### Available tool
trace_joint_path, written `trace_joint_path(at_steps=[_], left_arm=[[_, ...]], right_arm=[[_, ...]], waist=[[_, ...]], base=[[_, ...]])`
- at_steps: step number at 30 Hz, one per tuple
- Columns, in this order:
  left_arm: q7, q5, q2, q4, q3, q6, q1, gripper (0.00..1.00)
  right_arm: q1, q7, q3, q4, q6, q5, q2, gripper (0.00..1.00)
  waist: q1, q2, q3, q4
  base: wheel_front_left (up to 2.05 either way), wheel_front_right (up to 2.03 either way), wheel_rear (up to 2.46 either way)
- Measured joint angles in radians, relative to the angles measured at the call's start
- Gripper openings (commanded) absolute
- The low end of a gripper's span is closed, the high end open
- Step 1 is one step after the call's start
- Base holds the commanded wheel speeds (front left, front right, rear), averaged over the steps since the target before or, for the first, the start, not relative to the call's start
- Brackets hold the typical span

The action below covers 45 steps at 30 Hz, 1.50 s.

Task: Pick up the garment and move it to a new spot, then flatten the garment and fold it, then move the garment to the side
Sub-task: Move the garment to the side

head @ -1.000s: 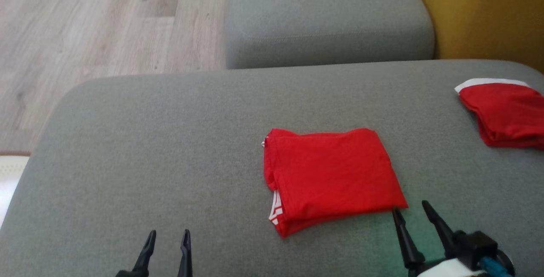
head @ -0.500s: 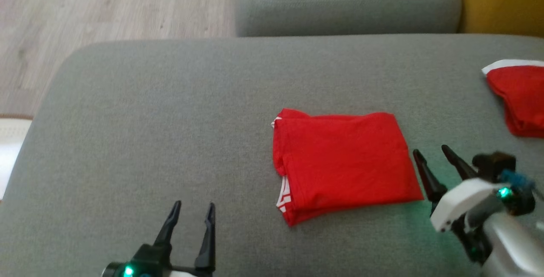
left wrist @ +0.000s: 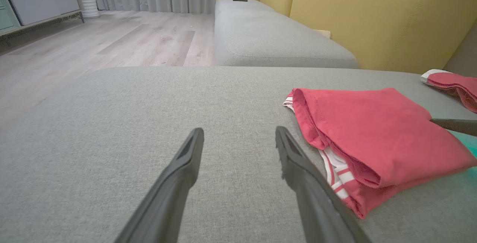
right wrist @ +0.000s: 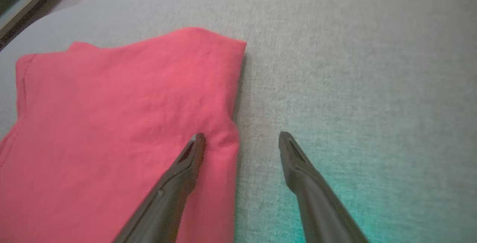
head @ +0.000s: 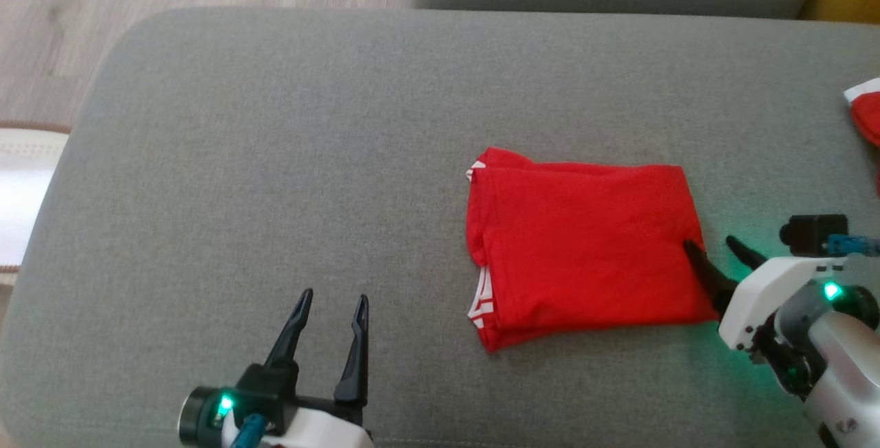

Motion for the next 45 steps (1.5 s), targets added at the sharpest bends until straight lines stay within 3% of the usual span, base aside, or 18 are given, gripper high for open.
trace_joint_path(at_steps=[3, 4, 5, 6, 7, 15, 26, 38, 44, 45], left_arm=[[0.000, 0.000, 0.000, 0.000, -0.002, 0.005, -0.009, 1.00], [0.000, 0.000, 0.000, 0.000, -0.003, 0.006, -0.016, 1.00], [0.000, 0.000, -0.001, 0.000, -0.006, 0.009, -0.026, 1.00], [0.000, 0.000, -0.001, 0.000, -0.007, 0.009, -0.031, 1.00], [0.000, 0.000, -0.001, 0.000, -0.008, 0.012, -0.035, 1.00], [0.000, 0.000, -0.001, -0.003, -0.032, 0.021, -0.070, 1.00], [0.000, -0.011, -0.002, -0.028, -0.066, 0.051, -0.175, 1.00], [0.000, -0.009, -0.002, -0.036, -0.079, 0.074, -0.274, 1.00], [0.000, 0.014, -0.002, -0.037, -0.069, 0.073, -0.308, 1.00], [0.000, 0.019, -0.002, -0.037, -0.067, 0.073, -0.311, 1.00]], right_arm=[[-0.014, 0.017, 0.050, 0.017, 0.000, 0.049, -0.002, 1.00], [-0.018, 0.018, 0.064, 0.018, 0.000, 0.062, -0.003, 0.85], [-0.033, 0.026, 0.092, 0.018, 0.000, 0.093, -0.012, 0.28], [-0.041, 0.026, 0.103, 0.018, 0.000, 0.107, -0.016, 0.19], [-0.051, 0.026, 0.117, 0.018, 0.000, 0.118, -0.020, 0.00], [-0.168, 0.001, 0.203, 0.030, 0.000, 0.156, -0.066, 0.00], [-0.461, 0.010, 0.236, 0.071, 0.000, 0.144, -0.206, 0.00], [-0.659, 0.006, 0.221, 0.203, 0.000, 0.112, -0.336, 0.00], [-0.733, -0.013, 0.198, 0.293, 0.000, 0.083, -0.369, 0.00], [-0.746, -0.022, 0.189, 0.309, 0.000, 0.079, -0.369, 0.16]], waist=[[0.0000, 0.0000, 0.014, 0.005], [0.0000, 0.0000, 0.018, 0.007], [0.0000, 0.0000, 0.026, 0.008], [0.0000, 0.0000, 0.030, 0.008], [0.0000, 0.0000, 0.034, 0.008], [0.0000, 0.0000, 0.080, -0.020], [0.0001, 0.0000, 0.175, -0.086], [0.0000, 0.0000, 0.283, -0.166], [0.0000, 0.0000, 0.321, -0.184], [0.0000, 0.0000, 0.327, -0.186]], base=[[0.00, 0.00, 0.00], [0.00, 0.00, 0.00], [0.00, 0.00, 0.00], [0.00, 0.00, 0.00], [0.00, 0.00, 0.00], [0.00, 0.00, 0.00], [0.00, 0.00, 0.00], [0.00, 0.00, 0.00], [0.00, 0.00, 0.00], [0.00, 0.00, 0.00]])
